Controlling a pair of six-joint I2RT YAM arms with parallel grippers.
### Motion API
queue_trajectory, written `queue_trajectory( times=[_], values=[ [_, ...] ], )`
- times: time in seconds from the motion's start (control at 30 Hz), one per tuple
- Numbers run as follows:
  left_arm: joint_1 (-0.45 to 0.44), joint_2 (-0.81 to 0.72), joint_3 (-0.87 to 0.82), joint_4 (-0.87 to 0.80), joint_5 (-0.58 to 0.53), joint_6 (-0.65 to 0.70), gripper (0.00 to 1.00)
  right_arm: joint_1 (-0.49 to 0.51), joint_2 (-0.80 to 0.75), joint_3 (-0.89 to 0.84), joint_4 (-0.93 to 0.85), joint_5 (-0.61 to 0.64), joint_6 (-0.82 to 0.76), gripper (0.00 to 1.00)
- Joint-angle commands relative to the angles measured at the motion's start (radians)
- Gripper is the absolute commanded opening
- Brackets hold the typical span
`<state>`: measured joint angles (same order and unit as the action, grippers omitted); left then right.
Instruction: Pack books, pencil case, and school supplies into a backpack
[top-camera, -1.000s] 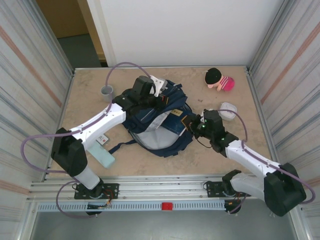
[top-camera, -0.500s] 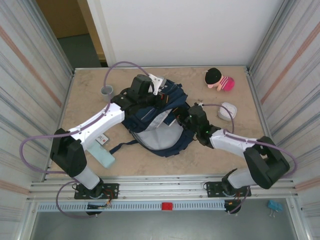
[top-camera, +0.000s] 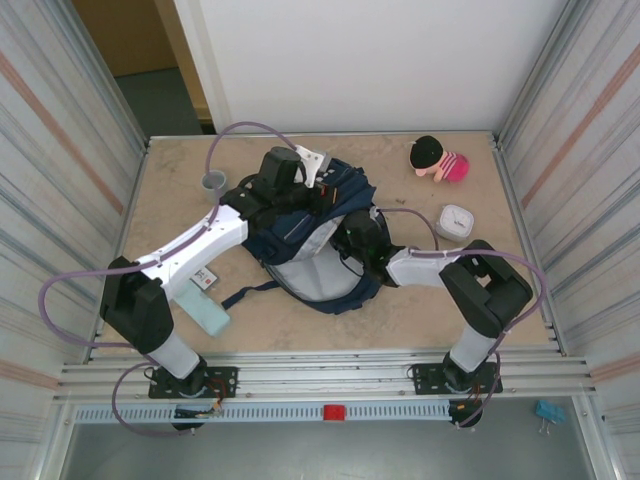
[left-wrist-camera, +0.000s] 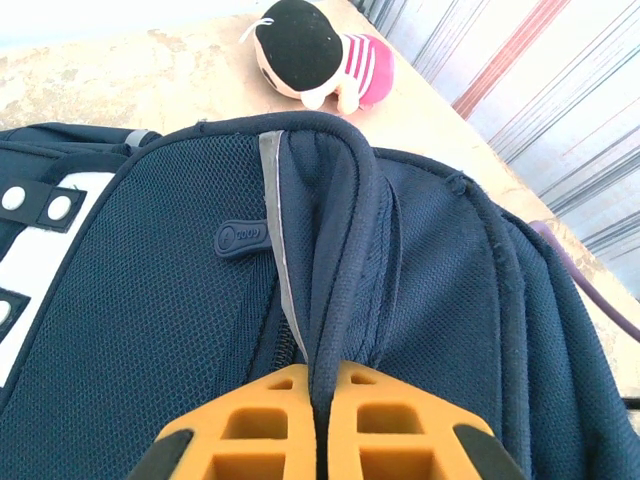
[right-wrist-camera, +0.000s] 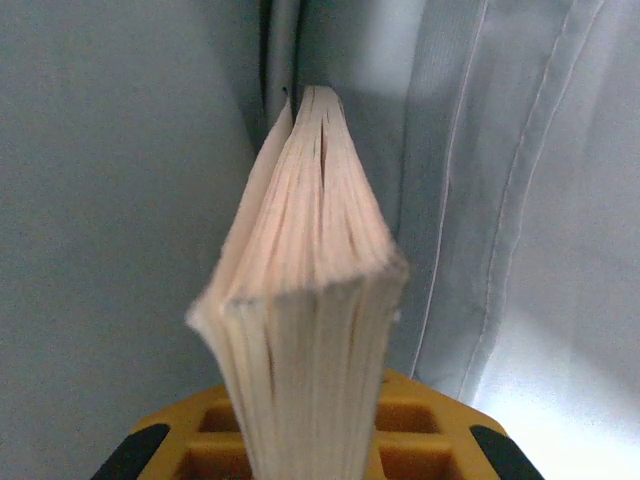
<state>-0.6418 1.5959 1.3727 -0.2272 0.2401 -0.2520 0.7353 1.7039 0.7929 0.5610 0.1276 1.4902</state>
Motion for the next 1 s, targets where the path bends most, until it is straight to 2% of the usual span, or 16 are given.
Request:
queue_trajectory(
  times=[0.0, 0.23, 0.43, 0.5, 0.67, 0.8, 0.97],
  values=[
    [0.010, -0.058, 0.048, 0.121, 0.029, -0.017, 0.00, 0.012, 0.051, 0.038, -0.011, 0.049, 0.031, 0.19],
    [0.010, -0.044, 0.046, 0.105, 0.012, -0.011, 0.00, 0.020, 0.038, 0.035, -0.125, 0.031, 0.037, 0.47],
    [0.017, -0.040, 0.040, 0.085, -0.004, 0.001, 0.00, 0.014, -0.090, -0.028, -0.251, 0.014, -0.001, 0.55],
    [0.019, -0.039, 0.042, 0.069, -0.021, 0.012, 0.00, 0.005, -0.134, -0.064, -0.267, -0.011, -0.016, 0.62],
    [0.024, -0.043, 0.043, 0.051, -0.031, 0.024, 0.00, -0.008, -0.296, -0.153, -0.348, -0.041, -0.069, 0.63],
    [0.024, -0.038, 0.044, 0.006, -0.052, 0.060, 0.00, -0.036, -0.485, -0.172, -0.513, -0.042, -0.192, 0.63],
    [-0.023, -0.038, 0.009, -0.035, -0.077, 0.145, 0.00, -0.046, -0.795, -0.139, -0.816, 0.098, -0.407, 0.64]
  ],
)
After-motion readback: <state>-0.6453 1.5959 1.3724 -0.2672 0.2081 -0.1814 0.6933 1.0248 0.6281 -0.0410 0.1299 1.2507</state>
